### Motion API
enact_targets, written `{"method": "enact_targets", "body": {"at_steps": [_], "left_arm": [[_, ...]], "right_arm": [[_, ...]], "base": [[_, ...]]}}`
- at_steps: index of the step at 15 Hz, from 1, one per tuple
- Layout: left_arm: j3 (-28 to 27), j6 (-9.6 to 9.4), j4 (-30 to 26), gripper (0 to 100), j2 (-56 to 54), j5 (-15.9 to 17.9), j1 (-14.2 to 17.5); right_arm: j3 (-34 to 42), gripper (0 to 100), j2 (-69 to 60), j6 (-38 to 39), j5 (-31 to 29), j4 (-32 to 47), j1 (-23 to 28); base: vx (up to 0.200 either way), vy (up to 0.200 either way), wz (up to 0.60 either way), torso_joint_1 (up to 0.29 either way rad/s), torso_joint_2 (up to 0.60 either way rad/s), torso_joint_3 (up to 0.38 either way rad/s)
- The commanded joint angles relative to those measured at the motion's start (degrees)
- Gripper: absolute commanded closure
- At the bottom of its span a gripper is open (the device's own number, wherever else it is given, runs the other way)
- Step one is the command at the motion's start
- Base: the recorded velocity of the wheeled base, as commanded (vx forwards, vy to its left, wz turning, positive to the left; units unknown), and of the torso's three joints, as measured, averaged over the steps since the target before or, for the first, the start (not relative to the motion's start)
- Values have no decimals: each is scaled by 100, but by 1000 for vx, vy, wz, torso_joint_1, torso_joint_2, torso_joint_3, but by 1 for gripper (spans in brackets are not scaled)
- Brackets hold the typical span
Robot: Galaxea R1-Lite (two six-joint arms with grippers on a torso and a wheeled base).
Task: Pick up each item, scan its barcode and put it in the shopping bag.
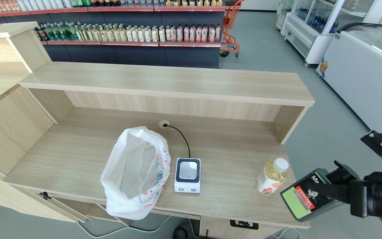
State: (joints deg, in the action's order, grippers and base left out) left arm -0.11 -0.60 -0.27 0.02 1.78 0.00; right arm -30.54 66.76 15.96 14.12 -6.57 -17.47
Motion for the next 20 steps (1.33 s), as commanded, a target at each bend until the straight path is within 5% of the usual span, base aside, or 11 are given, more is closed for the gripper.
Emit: {"method": "enact_targets", "body": {"at_steps": [1,10,14,20], "left_arm": [[-7,-2,0,100,-2,-2,0],[2,-19,0,100,-2,7,0],[-7,-11,9,100,-2,7,0],[2,7,9,100,6,7,0]], "right_arm": [[-31,100,-84,-5,-5,-2,7],[-84,100,725,109,-181,-1066,15],[-119,100,2289,92,-392,-2481,24],[-260,100,3731,74,-691,-3737,24]], "base": [[0,200,0,2,-2,7],[0,200,0,3,0,2],[0,200,0,1,2,2],[0,0,0,0,0,0]]}}
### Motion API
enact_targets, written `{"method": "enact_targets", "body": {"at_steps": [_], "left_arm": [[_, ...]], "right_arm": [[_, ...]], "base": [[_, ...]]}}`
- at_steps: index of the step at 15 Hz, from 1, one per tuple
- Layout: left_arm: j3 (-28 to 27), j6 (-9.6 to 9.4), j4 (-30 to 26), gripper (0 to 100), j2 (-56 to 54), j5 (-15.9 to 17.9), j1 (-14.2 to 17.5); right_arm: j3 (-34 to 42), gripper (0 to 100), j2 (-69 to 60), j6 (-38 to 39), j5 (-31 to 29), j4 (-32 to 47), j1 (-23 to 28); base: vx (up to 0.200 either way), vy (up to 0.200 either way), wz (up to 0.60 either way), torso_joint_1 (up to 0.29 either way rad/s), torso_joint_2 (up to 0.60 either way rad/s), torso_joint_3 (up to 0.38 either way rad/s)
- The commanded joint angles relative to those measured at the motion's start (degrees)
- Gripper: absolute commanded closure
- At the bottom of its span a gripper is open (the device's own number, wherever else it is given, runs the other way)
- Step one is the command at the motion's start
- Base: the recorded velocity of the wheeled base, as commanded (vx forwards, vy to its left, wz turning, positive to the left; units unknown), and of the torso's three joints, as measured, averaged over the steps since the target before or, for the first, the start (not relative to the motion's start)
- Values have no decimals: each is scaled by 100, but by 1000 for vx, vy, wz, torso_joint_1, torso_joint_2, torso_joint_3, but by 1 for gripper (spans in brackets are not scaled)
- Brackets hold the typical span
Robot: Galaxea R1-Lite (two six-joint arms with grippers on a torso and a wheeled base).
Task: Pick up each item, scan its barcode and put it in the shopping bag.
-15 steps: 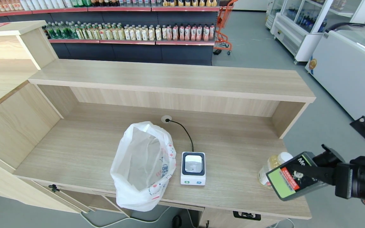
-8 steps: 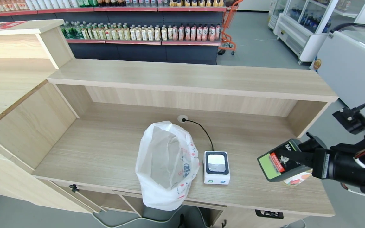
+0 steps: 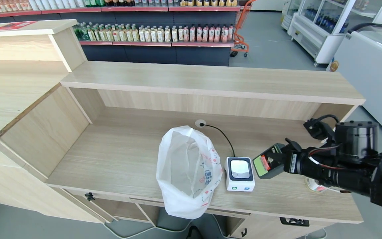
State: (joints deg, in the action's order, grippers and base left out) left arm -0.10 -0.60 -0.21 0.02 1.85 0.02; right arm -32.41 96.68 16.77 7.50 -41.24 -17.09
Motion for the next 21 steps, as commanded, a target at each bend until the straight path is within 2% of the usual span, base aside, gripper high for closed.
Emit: {"method": "enact_targets", "body": {"at_steps": [1,11,18,21], "left_arm": [[1,-2,3,100,6,-10,-2],[1,7,3,100,-2,-10,-2],[-8,-2,-6,100,6,-10,-2],[1,7,-6,100,6,-10,-2]], "right_arm": [[-142,100,984,-43,-29,-394,-14],[-1171,100,1977,-60,41,-490,-137],[-1786,100,2443,-51,33,-455,-497],[-1812,100,2540,-60,-11,-446,-558]], "base": [[0,0,0,0,0,0],[0,0,0,0,0,0],[0,0,0,0,0,0],[0,0,0,0,0,0]]}}
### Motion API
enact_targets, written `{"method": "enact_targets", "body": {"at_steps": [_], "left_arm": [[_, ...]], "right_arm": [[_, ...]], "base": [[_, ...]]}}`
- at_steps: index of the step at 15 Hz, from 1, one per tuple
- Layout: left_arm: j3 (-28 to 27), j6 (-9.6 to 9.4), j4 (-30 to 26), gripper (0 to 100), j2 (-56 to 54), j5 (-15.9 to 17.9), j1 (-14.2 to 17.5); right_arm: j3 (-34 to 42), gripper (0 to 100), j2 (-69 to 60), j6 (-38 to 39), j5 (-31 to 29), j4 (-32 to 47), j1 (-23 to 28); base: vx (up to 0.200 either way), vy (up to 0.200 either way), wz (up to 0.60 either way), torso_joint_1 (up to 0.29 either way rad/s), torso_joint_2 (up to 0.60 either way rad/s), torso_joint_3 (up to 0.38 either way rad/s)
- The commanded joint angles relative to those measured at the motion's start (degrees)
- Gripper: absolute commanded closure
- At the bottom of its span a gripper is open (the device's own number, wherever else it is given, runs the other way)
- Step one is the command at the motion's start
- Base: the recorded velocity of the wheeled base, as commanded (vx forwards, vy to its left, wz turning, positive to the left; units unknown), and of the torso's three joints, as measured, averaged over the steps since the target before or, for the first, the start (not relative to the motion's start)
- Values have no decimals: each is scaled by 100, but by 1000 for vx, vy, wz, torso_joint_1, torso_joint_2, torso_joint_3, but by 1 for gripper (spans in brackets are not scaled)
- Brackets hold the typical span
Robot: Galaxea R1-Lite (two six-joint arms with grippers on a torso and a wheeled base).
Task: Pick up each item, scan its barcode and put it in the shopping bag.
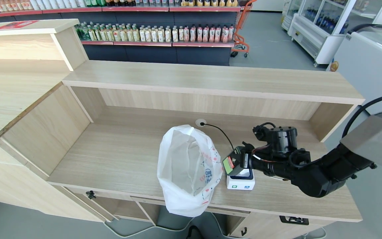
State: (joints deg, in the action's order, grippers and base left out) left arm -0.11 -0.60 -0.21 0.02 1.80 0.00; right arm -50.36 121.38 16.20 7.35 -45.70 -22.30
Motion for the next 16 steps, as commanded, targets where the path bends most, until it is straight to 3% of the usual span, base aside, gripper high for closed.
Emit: {"method": "enact_targets", "body": {"at_steps": [1,16], "left_arm": [[2,7,-6,100,-2,4,0],[2,7,3,100,-2,4,0]], "right_arm": [[-9,100,87,-3,-14,0,-47],[220,100,-326,-231,-331,18,138]], "base": [[0,0,0,0,0,0],[0,0,0,0,0,0]]}}
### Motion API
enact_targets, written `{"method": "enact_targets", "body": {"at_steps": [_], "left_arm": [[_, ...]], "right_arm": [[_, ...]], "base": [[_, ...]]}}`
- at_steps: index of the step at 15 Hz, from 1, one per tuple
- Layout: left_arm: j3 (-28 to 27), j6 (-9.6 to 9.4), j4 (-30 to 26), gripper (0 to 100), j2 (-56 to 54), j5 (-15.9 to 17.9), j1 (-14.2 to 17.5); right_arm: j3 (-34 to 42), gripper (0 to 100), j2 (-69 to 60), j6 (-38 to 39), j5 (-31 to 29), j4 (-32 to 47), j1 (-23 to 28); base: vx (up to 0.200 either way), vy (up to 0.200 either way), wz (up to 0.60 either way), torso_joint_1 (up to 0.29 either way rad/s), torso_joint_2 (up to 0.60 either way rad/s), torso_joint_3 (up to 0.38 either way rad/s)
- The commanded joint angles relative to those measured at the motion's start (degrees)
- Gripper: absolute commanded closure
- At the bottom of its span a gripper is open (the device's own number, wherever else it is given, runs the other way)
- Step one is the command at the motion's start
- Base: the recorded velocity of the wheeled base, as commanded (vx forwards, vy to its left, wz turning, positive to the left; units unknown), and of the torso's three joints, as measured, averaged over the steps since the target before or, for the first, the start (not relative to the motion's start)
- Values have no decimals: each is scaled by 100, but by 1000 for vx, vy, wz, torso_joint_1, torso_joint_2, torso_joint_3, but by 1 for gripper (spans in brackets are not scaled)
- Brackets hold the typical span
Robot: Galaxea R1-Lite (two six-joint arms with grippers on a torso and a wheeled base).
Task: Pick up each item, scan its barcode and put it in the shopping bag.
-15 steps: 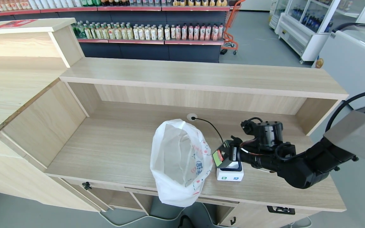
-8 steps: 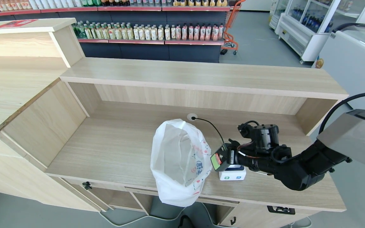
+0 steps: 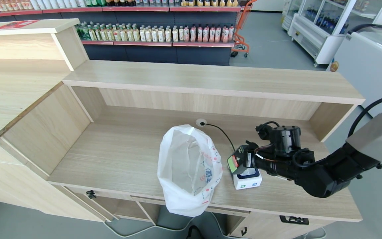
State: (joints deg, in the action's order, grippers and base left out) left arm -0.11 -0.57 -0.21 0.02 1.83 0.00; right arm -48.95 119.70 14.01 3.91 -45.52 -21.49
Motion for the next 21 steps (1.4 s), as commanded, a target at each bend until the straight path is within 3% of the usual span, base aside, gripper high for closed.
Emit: {"method": "enact_targets", "body": {"at_steps": [1,17,19,21], "left_arm": [[2,5,3,100,6,2,0],[2,5,3,100,6,2,0],[-7,-4,-6,100,6,-7,0],[2,-4,3,100,6,2,0]], "right_arm": [[140,100,-166,-56,13,-1,101],[263,100,-395,-65,-101,-45,128],[315,100,-1036,-328,-268,-212,137],[720,100,-1608,-1225,-418,-194,312]], "base": [[0,0,0,0,0,0],[0,0,0,0,0,0],[0,0,0,0,0,0],[0,0,0,0,0,0]]}}
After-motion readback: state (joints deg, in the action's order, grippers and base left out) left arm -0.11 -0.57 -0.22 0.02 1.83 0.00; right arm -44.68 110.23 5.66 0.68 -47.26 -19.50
